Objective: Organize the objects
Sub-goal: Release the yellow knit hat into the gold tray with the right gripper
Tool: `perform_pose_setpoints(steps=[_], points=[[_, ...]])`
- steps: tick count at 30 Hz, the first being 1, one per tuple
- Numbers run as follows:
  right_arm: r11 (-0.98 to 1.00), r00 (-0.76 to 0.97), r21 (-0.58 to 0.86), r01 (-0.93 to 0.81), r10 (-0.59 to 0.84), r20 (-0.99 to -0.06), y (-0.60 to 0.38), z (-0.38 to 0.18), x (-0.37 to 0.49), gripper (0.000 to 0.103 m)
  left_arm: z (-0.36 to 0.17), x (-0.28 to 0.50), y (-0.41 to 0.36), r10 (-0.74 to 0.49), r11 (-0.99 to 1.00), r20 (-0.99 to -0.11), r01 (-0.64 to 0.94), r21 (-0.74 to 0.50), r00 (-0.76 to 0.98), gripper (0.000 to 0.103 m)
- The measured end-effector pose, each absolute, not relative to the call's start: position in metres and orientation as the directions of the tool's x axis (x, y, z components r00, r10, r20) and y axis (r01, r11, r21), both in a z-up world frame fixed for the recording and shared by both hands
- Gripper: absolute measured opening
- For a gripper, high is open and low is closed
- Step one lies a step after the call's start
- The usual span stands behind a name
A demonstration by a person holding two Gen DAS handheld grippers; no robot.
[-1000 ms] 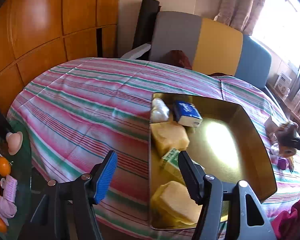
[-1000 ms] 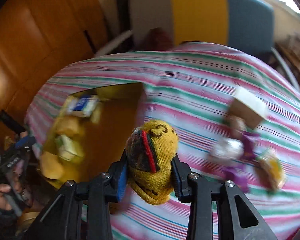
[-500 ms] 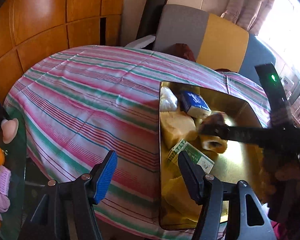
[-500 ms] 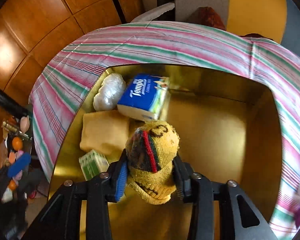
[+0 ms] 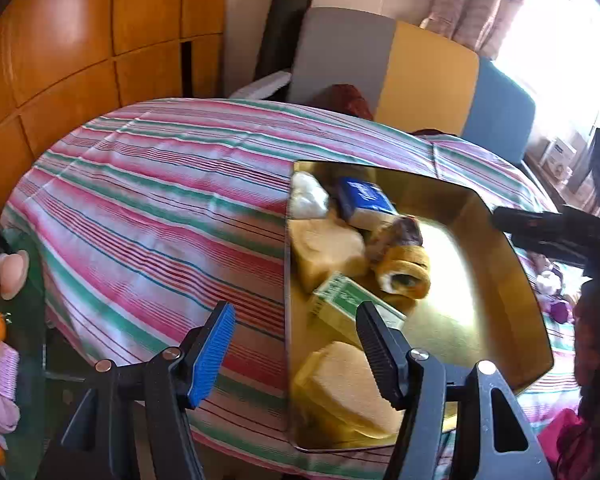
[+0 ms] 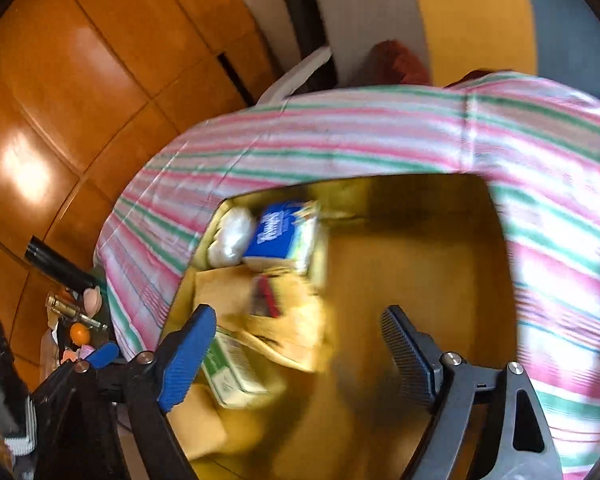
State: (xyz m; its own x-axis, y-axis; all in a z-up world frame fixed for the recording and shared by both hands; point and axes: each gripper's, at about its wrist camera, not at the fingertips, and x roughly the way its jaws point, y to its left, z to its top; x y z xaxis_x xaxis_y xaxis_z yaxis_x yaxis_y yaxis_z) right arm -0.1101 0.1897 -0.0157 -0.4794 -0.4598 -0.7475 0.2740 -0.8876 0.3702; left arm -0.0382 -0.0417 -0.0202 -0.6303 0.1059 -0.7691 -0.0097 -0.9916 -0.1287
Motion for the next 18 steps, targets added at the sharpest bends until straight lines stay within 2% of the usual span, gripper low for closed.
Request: perform_pose_setpoints(steps=[8, 13, 18], points=[[-0.954, -0.63, 0.279, 0.11, -0.284, -0.723, 0.319, 0.016, -0.076, 0.091, -0.01, -0.037, -0.002, 0.197, -0.98, -0.764, -0.128, -0.15, -0.615, 0.062], [-0.965, -0.691, 0.235, -0.119, -0.09, -0.717, 0.424, 0.025, -0.055, 0.093, 0.008, -0.04, 0.05, 0.288, -0.952, -0.745, -0.265, -0.153, -0.602, 0.062], [-0.873, -0.71, 0.273, -0.405, 0.112, -0.695, 0.527, 0.007, -0.027, 0.093, 0.019, -0.041, 0.123, 0.38, -0.898, -0.748, -0.411, -0.157, -0.544, 0.062]])
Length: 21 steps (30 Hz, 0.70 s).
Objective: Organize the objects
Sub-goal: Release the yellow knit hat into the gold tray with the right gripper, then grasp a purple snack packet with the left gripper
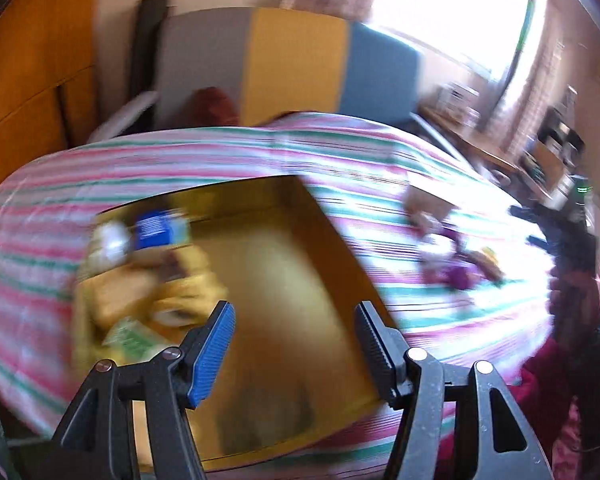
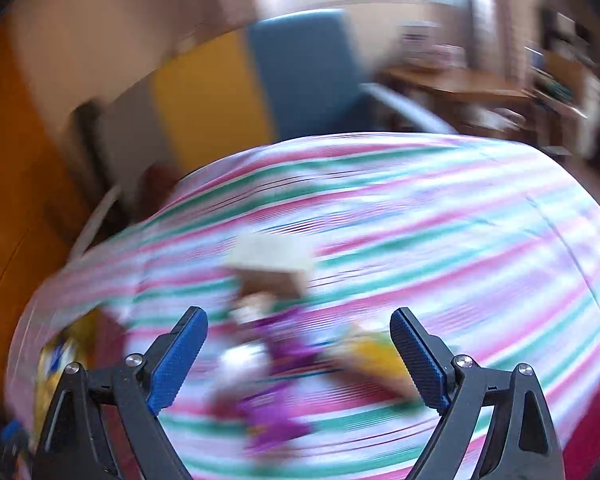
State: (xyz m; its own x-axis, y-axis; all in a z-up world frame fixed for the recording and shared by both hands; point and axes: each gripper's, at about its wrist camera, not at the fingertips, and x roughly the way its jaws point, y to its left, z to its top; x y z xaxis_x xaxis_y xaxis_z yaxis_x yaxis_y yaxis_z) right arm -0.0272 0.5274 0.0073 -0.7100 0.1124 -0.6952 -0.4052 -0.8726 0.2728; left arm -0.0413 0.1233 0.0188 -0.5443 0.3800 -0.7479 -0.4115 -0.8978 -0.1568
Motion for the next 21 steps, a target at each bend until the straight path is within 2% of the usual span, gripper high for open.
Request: perform_pose_setpoints(steps=[2, 4, 10, 15, 21], points=[[-0.797, -0.67, 0.329, -0.506, 0.123, -0.732, 0.558, -0.009, -0.019, 0.092, 0.018, -0.039, 0.161, 0.417, -0.858, -0.756, -0.492, -0.145, -0.504, 0.062], [-0.709, -0.697, 0.452, -0.541, 0.078, -0.713, 0.58, -0.015, -0.012, 0.092, 0.013, -0.038, 0.192, 0.449, -0.825, -0.772, -0.54, -0.164, -0.451, 0.062], [-0.714, -0.67, 0.455, -0.532, 0.027, -0.742, 0.579, -0.021, -0.021, 0.093, -0.008, -0.043, 0.276, 0.507, -0.748, -0.814, -0.613, -0.253, -0.284, 0.062], [-0.74, -0.685, 0.453, -0.498, 0.015, -0.729, 0.573, -0.017, -0.024, 0.094, -0.034, -0.059, 0.325, 0.505, -0.742, -0.844, -0.59, -0.318, -0.179, 0.063], [-0.72, -0.699, 0.497, -0.485, -0.022, -0.714, 0.577, -0.023, -0.018, 0.094, -0.059, -0.086, 0.361, 0.497, -0.781, -0.862, -0.484, -0.394, -0.099, 0.064]])
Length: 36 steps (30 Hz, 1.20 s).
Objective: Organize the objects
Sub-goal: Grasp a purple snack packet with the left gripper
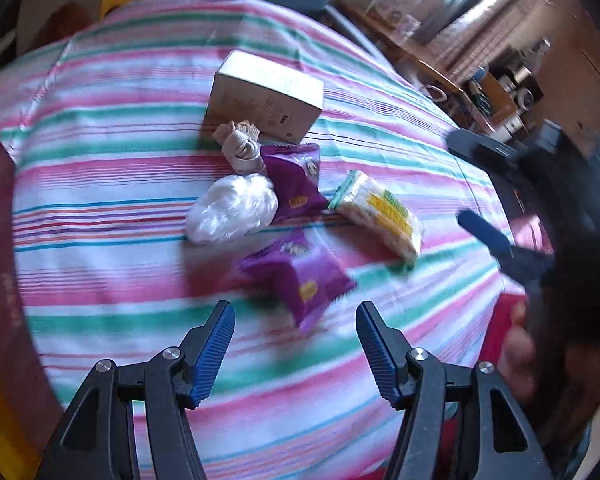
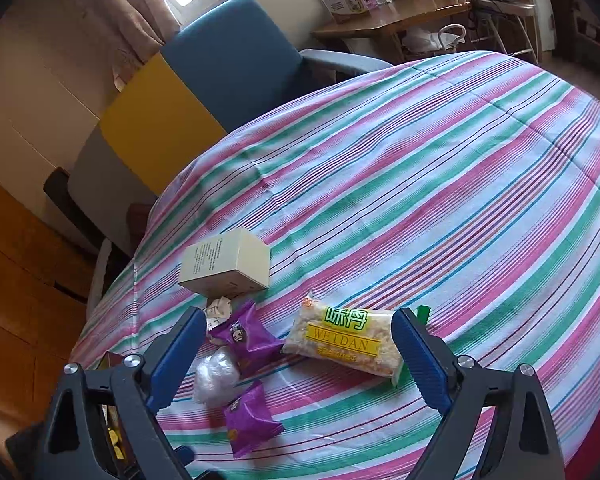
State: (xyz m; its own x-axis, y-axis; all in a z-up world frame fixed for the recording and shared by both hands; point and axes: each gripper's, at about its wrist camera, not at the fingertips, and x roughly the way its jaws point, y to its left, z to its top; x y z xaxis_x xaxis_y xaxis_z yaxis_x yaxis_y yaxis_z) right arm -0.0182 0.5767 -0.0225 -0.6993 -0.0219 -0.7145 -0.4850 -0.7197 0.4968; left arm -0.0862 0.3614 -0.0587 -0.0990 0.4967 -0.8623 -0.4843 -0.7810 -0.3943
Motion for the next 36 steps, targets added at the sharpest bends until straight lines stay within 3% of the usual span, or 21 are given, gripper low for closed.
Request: perform_pose_setpoints(steps=[5, 11, 13, 14, 25, 28, 36], points=[[-0.719, -0.711, 0.514, -0.467, -0.04, -0.702, 0.576, -0.021, -0.018, 0.095, -0.069, -0.103, 0.384, 0.471, -0.817, -0.876, -0.428, -0.387, -0.107, 0.066], [-0.706, -0.726, 0.536, -0.463, -0.045, -0.686, 0.578, -0.02, -0.015, 0.095, -0.083, -0.099, 0.406, 0.406, -0.821, -0.906, -0.482, -0.305, -0.119, 0.066], [-0.699, -0.725, 0.54, -0.47, -0.044, -0.688, 0.58, -0.021, -0.015, 0.095, -0.083, -0.091, 0.404, 0.404, -0.806, -0.902, -0.526, -0.272, -0.154, 0.059], [-0.698, -0.723, 0.54, -0.471, -0.046, -0.69, 0.58, -0.022, -0.015, 0.095, -0.082, -0.087, 0.403, 0.384, -0.804, -0.906, -0.547, -0.231, -0.181, 0.046], [-0.778, -0.683, 0.475, -0.41, -0.083, -0.726, 0.56, -0.026, -0.028, 0.089, -0.077, -0.003, 0.34, 0.42, -0.678, -0.852, -0.732, -0.065, -0.314, 0.043], [-0.8, -0.66, 0.448, -0.398, -0.089, -0.746, 0.553, -0.029, -0.032, 0.085, -0.08, 0.016, 0.322, 0.46, -0.645, -0.819, -0.763, -0.042, -0.343, 0.043], [-0.903, -0.578, 0.302, -0.305, -0.077, -0.812, 0.518, -0.039, -0.051, 0.063, -0.081, 0.016, 0.298, 0.512, -0.669, -0.794, -0.731, -0.13, -0.327, 0.042]])
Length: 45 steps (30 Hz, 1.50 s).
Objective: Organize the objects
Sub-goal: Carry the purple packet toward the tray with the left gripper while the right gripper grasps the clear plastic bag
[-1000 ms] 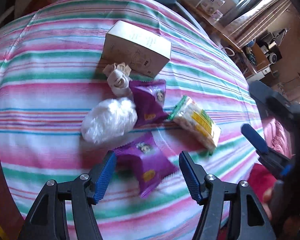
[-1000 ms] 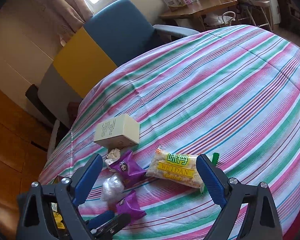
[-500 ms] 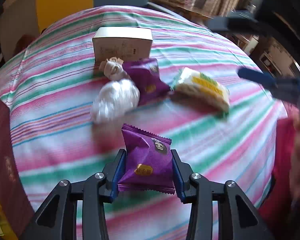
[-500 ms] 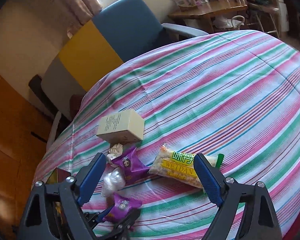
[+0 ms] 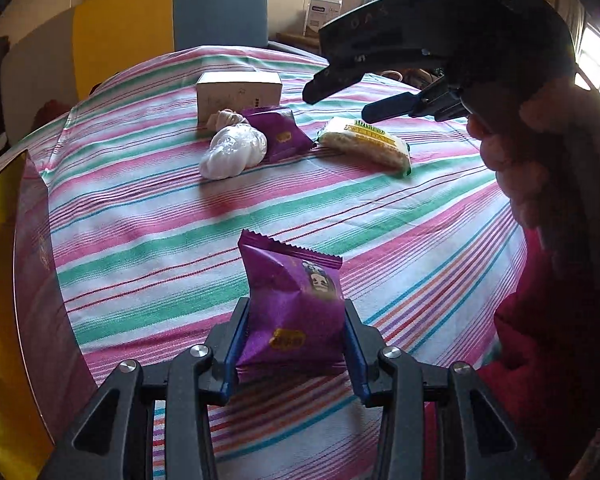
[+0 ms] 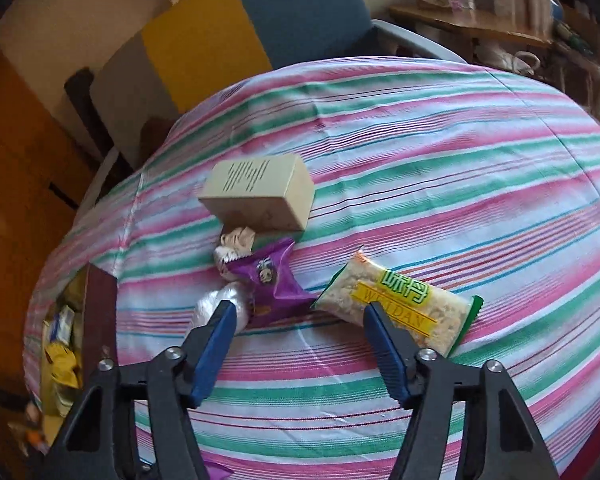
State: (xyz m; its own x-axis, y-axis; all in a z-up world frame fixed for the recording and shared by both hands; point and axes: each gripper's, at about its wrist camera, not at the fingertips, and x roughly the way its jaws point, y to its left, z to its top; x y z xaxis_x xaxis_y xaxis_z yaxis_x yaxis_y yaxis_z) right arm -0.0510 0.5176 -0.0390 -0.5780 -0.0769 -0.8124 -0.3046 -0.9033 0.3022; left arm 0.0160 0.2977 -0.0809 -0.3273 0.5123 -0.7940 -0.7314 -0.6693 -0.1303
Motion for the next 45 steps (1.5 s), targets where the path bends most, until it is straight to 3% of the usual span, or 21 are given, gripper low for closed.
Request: perform_pose_setpoints(steps=[7, 11, 16, 19, 22, 23, 24, 25, 26, 35, 41, 45], points=[[-0.937, -0.54, 0.221, -0.269, -0.043, -0.841, 0.505, -0.046, -0.058, 0.054, -0.085, 0.017, 0.298, 0.539, -0.664, -0.774, -0.734, -0.146, -0.334, 0.042], [-0.917, -0.503, 0.336, -0.215, -0.191, -0.843, 0.497, -0.053, -0.059, 0.053, -0.087, 0.016, 0.297, 0.552, -0.659, -0.764, -0.736, -0.155, -0.333, 0.042], [-0.835, -0.447, 0.523, -0.171, -0.407, -0.797, 0.478, -0.062, -0.065, 0.077, -0.088, 0.014, 0.295, 0.57, -0.658, -0.754, -0.731, -0.181, -0.326, 0.042], [-0.798, -0.447, 0.561, -0.22, -0.429, -0.785, 0.472, -0.069, -0.079, 0.079, -0.088, 0.012, 0.293, 0.58, -0.656, -0.752, -0.726, -0.203, -0.314, 0.042], [-0.8, -0.456, 0.52, -0.298, -0.36, -0.814, 0.47, -0.079, -0.098, 0.079, -0.088, 0.011, 0.293, 0.586, -0.655, -0.748, -0.726, -0.211, -0.311, 0.042], [-0.796, -0.452, 0.516, -0.316, -0.352, -0.82, 0.471, -0.082, -0.104, 0.077, -0.088, 0.011, 0.293, 0.587, -0.654, -0.748, -0.727, -0.21, -0.311, 0.042], [-0.798, -0.442, 0.501, -0.335, -0.337, -0.832, 0.47, -0.088, -0.111, 0.069, -0.088, 0.011, 0.293, 0.587, -0.653, -0.747, -0.727, -0.211, -0.311, 0.042], [-0.823, -0.443, 0.46, -0.335, -0.293, -0.847, 0.468, -0.088, -0.116, 0.059, -0.088, 0.011, 0.293, 0.588, -0.652, -0.747, -0.728, -0.212, -0.309, 0.042], [-0.861, -0.446, 0.398, -0.317, -0.235, -0.864, 0.465, -0.086, -0.119, 0.038, -0.088, 0.011, 0.293, 0.589, -0.651, -0.747, -0.729, -0.213, -0.308, 0.042], [-0.996, -0.349, 0.083, 0.025, -0.086, -0.933, 0.424, -0.071, -0.078, 0.038, -0.088, 0.01, 0.291, 0.592, -0.653, -0.745, -0.724, -0.222, -0.306, 0.042], [-0.991, -0.349, 0.133, -0.021, -0.117, -0.93, 0.447, -0.085, -0.063, 0.038, -0.085, 0.012, 0.289, 0.575, -0.659, -0.756, -0.724, -0.204, -0.311, 0.042], [-0.997, -0.359, 0.083, 0.008, -0.081, -0.93, 0.442, -0.086, -0.067, 0.037, -0.081, 0.015, 0.294, 0.578, -0.657, -0.757, -0.724, -0.21, -0.305, 0.042]])
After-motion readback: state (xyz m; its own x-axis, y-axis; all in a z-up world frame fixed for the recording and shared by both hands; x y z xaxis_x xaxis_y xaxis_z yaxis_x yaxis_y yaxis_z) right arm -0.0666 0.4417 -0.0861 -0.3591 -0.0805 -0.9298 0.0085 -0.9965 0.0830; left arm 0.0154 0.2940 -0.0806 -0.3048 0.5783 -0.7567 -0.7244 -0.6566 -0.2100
